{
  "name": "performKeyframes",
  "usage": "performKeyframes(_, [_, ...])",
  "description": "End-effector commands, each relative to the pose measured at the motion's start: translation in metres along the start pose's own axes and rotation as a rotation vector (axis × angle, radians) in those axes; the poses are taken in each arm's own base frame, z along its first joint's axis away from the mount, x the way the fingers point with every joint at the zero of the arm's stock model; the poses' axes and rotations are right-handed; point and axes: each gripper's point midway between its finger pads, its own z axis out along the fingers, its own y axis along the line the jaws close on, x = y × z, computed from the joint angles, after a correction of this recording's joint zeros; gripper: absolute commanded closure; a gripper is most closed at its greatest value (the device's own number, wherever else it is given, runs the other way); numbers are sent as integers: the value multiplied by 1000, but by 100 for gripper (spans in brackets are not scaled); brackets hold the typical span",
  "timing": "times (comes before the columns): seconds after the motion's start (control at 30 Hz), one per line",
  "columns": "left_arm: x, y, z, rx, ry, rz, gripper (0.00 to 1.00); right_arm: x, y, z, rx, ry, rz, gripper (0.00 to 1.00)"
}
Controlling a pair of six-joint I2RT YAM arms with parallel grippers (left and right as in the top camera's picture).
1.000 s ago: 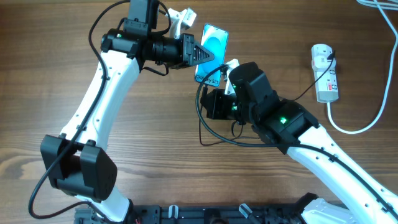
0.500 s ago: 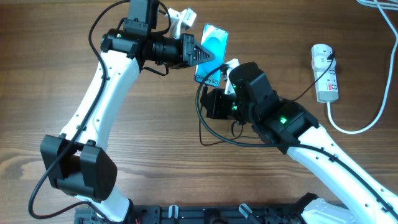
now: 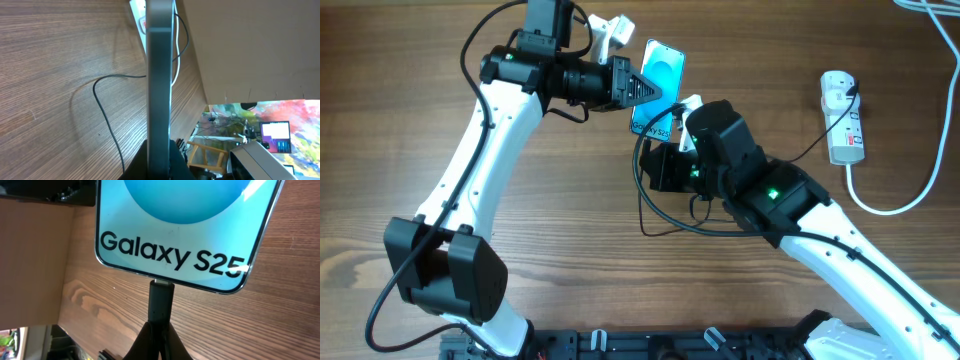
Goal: Plug charger to phone and switch on socket
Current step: 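Open the right gripper off the plug and pull it back right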
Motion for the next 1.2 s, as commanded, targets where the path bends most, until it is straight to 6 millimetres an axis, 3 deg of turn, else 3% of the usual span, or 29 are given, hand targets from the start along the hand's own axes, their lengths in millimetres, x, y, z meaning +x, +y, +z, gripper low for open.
performKeyframes(0.0, [9, -15, -3, 39, 24, 14, 96, -23, 0, -3, 21, -93, -20, 96])
performKeyframes(0.63, [12, -14, -3, 32, 33, 24, 96, -31, 0, -6, -8, -102, -45, 95])
performKeyframes(0.77, [9, -11, -5, 23, 22, 27, 96, -26, 5, -5, -35, -72, -46, 73])
performKeyframes(0.83, [3, 8, -8, -78, -16, -71, 96, -20, 10, -5, -69, -38, -56, 69])
performKeyframes(0.9, [-3, 29, -14, -184, -59, -135, 96, -11, 11, -5, -80, 4, -68, 55])
performKeyframes(1.0, [-1, 44, -16, -267, -66, -154, 96, 3, -10, -6, 0, 65, -32, 44])
performKeyframes(1.17, [9, 67, -12, -343, -31, -209, 96, 6, -49, -15, 110, 109, 63, 39])
